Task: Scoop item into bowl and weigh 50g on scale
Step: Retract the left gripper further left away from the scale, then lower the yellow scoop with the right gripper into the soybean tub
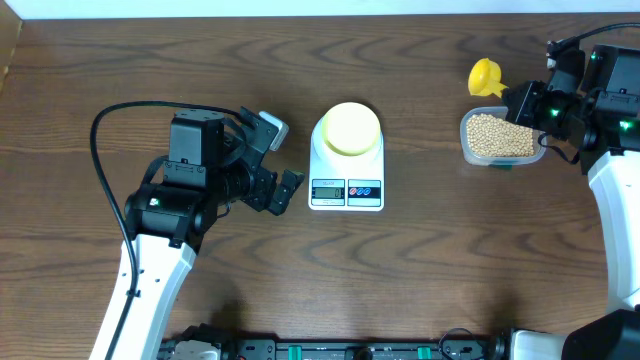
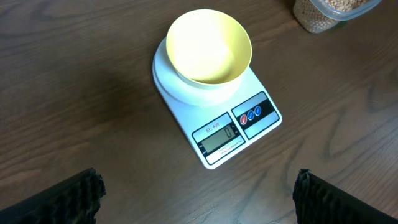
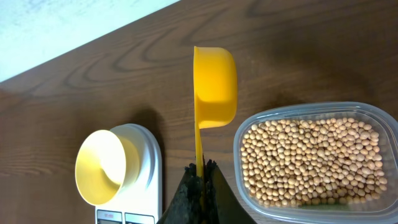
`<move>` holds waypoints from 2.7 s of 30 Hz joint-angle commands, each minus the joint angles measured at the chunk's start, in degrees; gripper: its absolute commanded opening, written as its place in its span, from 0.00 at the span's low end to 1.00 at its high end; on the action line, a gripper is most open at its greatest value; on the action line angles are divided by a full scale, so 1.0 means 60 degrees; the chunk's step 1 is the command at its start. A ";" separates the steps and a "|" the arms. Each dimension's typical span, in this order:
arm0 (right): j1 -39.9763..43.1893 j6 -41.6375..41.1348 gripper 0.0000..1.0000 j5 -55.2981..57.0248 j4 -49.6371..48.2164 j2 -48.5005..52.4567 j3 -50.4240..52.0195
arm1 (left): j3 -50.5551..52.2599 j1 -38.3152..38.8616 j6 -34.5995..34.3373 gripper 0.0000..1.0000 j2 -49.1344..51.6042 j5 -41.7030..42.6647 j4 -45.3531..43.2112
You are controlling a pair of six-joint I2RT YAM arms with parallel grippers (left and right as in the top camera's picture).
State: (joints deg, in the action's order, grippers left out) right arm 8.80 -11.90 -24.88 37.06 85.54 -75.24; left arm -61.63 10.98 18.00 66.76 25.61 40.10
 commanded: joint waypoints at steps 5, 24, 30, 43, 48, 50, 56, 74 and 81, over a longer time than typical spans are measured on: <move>0.0091 0.0131 0.01 -0.0197 -0.0076 -0.0113 -0.0135 | -0.0055 -0.0004 -0.0047 1.00 0.0036 0.0113 -0.0007; 0.0055 0.1461 0.01 0.0590 -0.0251 -0.0109 -0.0135 | -0.0055 -0.0004 -0.0047 1.00 0.0036 0.0113 -0.0007; 0.0055 0.1457 0.01 0.0590 -0.0248 -0.0109 -0.0135 | -0.0055 -0.0004 -0.0047 1.00 0.0036 0.0113 -0.0007; 0.0055 0.1457 0.01 0.0601 -0.0291 -0.0109 -0.0135 | -0.0055 -0.0004 -0.0047 1.00 0.0036 0.0113 -0.0007; 0.0058 0.1461 0.01 0.0634 -0.0288 -0.0109 -0.0135 | -0.0055 -0.0004 -0.0047 1.00 0.0036 0.0113 -0.0007; 0.0058 0.1461 0.01 0.0634 -0.0284 -0.0109 -0.0135 | -0.0055 -0.0004 -0.0047 1.00 0.0036 0.0113 -0.0007; 0.0055 0.1457 0.01 0.0659 -0.0284 -0.0109 -0.0135 | -0.0055 -0.0004 -0.0047 1.00 0.0036 0.0113 -0.0007; 0.0055 -0.1621 0.01 -0.0018 -0.0652 -0.0109 -0.0135 | -0.0055 -0.0004 -0.0047 1.00 0.0036 0.0113 -0.0007; 0.0047 0.0346 0.01 0.0838 -0.0036 -0.0109 -0.0135 | -0.0055 -0.0004 -0.0047 1.00 0.0036 0.0113 -0.0007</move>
State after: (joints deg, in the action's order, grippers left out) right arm 8.80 -15.75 -23.49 36.36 85.54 -75.24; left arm -61.63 10.98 17.98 66.76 25.61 40.07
